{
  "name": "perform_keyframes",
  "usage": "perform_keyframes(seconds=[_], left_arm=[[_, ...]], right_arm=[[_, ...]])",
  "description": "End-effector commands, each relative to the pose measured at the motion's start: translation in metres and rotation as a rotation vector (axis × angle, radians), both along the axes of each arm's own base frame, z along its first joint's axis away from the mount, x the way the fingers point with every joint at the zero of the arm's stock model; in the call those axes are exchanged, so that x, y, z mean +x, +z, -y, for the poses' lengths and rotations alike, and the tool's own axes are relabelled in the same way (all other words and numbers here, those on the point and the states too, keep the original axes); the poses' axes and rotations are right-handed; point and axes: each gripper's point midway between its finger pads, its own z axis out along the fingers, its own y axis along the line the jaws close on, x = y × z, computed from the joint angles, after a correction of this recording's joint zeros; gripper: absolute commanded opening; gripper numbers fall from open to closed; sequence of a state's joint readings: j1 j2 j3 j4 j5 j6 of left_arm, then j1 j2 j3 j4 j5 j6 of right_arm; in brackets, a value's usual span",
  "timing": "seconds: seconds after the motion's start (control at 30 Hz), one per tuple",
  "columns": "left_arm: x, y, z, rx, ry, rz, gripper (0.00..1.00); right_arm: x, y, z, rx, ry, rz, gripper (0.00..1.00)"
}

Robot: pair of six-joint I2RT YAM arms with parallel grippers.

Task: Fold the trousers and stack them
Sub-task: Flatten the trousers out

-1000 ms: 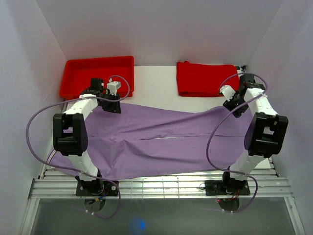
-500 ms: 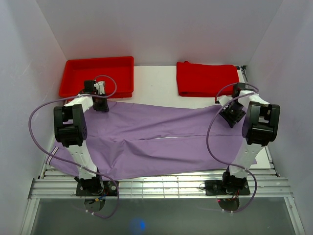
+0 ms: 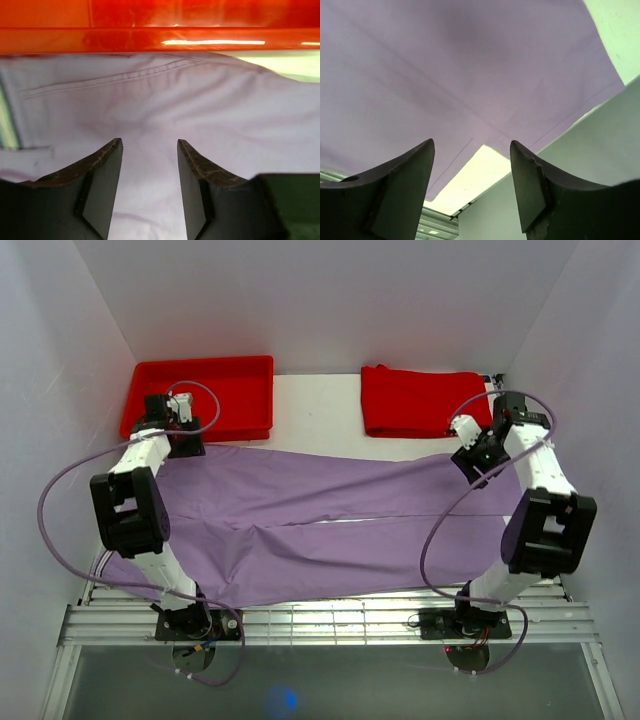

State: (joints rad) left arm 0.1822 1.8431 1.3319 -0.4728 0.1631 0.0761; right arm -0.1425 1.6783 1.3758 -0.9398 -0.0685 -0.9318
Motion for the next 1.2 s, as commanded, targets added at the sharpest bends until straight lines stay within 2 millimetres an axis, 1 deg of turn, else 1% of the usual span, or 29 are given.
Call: perform_keyframes(seconds=[0.0, 0.03, 0.07, 0.1, 0.13, 0.17, 0.23, 0.27, 0.33, 0.37, 0.4, 0.43, 0.47, 0.5, 0.53, 0.57, 0.6, 0.63, 0.67, 0.7, 0.73, 0.8, 0.83, 0.93, 1.0, 1.03, 1.07, 1.13, 1.17], left_arm=[[-0.026, 0.061, 0.003, 0.047, -0.071, 0.103, 0.59], [-0.034, 0.061, -0.006, 0.055, -0.062, 0.096, 0.6], [-0.042, 0.059, -0.009, 0.052, -0.057, 0.088, 0.61], [-0.049, 0.057, -0.013, 0.047, -0.05, 0.081, 0.62], [-0.06, 0.051, -0.021, 0.037, -0.034, 0.063, 0.62], [-0.068, 0.045, -0.023, 0.023, -0.03, 0.033, 0.62], [-0.082, 0.03, -0.027, 0.003, -0.028, -0.022, 0.63], [-0.088, 0.022, -0.027, -0.002, -0.035, -0.057, 0.64], [-0.098, 0.008, -0.029, -0.001, -0.031, -0.097, 0.64], [-0.098, 0.004, -0.033, 0.015, -0.022, -0.096, 0.64], [-0.1, -0.001, -0.036, 0.018, -0.011, -0.102, 0.65], [-0.099, -0.004, -0.043, 0.021, 0.006, -0.099, 0.65], [-0.102, -0.013, -0.046, 0.017, 0.017, -0.12, 0.65], [-0.103, -0.019, -0.05, 0.016, 0.026, -0.131, 0.65], [-0.102, -0.024, -0.059, 0.019, 0.051, -0.131, 0.65], [-0.103, -0.029, -0.062, 0.014, 0.063, -0.138, 0.64], [-0.105, -0.041, -0.065, -0.004, 0.08, -0.17, 0.64], [-0.107, -0.047, -0.072, -0.012, 0.108, -0.184, 0.64], [-0.107, -0.051, -0.076, -0.022, 0.125, -0.197, 0.64], [-0.111, -0.063, -0.079, -0.045, 0.151, -0.233, 0.63], [-0.115, -0.067, -0.089, -0.057, 0.187, -0.246, 0.62], [-0.12, -0.077, -0.099, -0.066, 0.223, -0.273, 0.62], [-0.124, -0.079, -0.108, -0.069, 0.25, -0.278, 0.62], [-0.133, -0.087, -0.125, -0.08, 0.302, -0.297, 0.61], [-0.136, -0.09, -0.134, -0.085, 0.322, -0.301, 0.61], [-0.137, -0.089, -0.138, -0.088, 0.324, -0.296, 0.61], [-0.136, -0.088, -0.138, -0.101, 0.314, -0.29, 0.61], [-0.137, -0.085, -0.131, -0.13, 0.276, -0.288, 0.61], [-0.131, -0.076, -0.122, -0.163, 0.224, -0.252, 0.62]], right_arm=[[-0.079, -0.007, -0.019, 0.06, 0.1, -0.167, 0.67], [-0.091, -0.013, -0.02, 0.061, 0.115, -0.192, 0.65], [-0.101, -0.013, -0.021, 0.058, 0.121, -0.186, 0.64], [-0.11, -0.02, -0.022, 0.059, 0.124, -0.199, 0.64], [-0.13, -0.035, -0.025, 0.068, 0.122, -0.249, 0.64], [-0.131, -0.04, -0.026, 0.061, 0.119, -0.229, 0.63], [-0.142, -0.052, -0.023, 0.042, 0.105, -0.251, 0.63], [-0.146, -0.066, -0.022, 0.032, 0.09, -0.251, 0.63], [-0.151, -0.078, -0.013, -0.023, 0.074, -0.257, 0.62], [-0.162, -0.09, -0.012, -0.034, 0.068, -0.279, 0.62], [-0.157, -0.095, 0.001, -0.1, 0.052, -0.256, 0.62], [-0.16, -0.1, 0.006, -0.124, 0.043, -0.259, 0.62], [-0.17, -0.107, 0.015, -0.165, 0.034, -0.291, 0.62], [-0.167, -0.112, 0.025, -0.187, 0.006, -0.272, 0.62], [-0.169, -0.116, 0.032, -0.205, -0.006, -0.28, 0.61], [-0.173, -0.122, 0.039, -0.216, -0.017, -0.302, 0.61], [-0.181, -0.125, 0.054, -0.243, -0.046, -0.324, 0.61], [-0.184, -0.132, 0.062, -0.249, -0.058, -0.351, 0.6], [-0.188, -0.133, 0.071, -0.264, -0.077, -0.37, 0.59], [-0.189, -0.132, 0.085, -0.263, -0.116, -0.377, 0.59], [-0.193, -0.135, 0.09, -0.254, -0.127, -0.402, 0.58], [-0.195, -0.132, 0.104, -0.254, -0.166, -0.4, 0.58], [-0.196, -0.13, 0.107, -0.255, -0.153, -0.405, 0.59], [-0.198, -0.123, 0.104, -0.228, -0.14, -0.398, 0.62], [-0.201, -0.117, 0.09, -0.161, -0.122, -0.412, 0.64], [-0.195, -0.111, 0.09, -0.153, -0.121, -0.395, 0.68], [-0.197, -0.108, 0.083, -0.117, -0.12, -0.406, 0.7], [-0.188, -0.098, 0.081, -0.093, -0.12, -0.373, 0.75], [-0.17, -0.088, 0.081, -0.072, -0.127, -0.314, 0.75]])
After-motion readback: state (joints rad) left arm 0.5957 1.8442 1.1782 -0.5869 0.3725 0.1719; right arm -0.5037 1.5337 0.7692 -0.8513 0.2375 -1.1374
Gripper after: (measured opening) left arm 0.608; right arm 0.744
